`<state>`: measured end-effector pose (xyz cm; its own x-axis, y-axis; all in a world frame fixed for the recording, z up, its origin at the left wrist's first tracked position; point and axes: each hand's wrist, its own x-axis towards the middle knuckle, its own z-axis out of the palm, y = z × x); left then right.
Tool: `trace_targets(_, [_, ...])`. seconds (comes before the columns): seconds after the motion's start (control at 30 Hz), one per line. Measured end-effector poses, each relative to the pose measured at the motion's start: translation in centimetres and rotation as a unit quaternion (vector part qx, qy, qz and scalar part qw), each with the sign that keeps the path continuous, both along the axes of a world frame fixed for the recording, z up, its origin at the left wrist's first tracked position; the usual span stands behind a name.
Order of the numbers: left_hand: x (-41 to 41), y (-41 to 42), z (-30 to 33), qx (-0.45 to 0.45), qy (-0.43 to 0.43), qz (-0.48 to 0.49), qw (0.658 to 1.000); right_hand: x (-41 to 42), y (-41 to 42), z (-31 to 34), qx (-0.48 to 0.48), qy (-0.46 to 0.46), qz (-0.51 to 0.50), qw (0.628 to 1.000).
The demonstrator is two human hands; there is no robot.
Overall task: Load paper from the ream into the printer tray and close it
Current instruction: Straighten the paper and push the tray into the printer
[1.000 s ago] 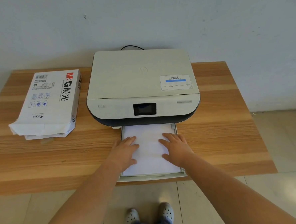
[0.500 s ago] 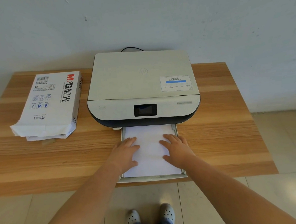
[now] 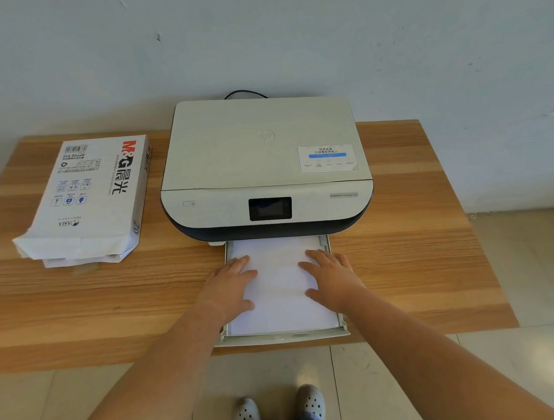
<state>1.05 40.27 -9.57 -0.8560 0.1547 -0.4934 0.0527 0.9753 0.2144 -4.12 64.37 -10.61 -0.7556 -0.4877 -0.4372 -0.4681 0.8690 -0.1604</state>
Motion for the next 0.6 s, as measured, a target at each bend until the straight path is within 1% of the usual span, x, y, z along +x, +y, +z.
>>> trace_targets(0.6, [0.11, -0.01, 0.06, 0.006, -0.01, 0.005, 1.0, 0.26, 0.06, 0.17, -0.006, -0.007, 0.003, 1.0])
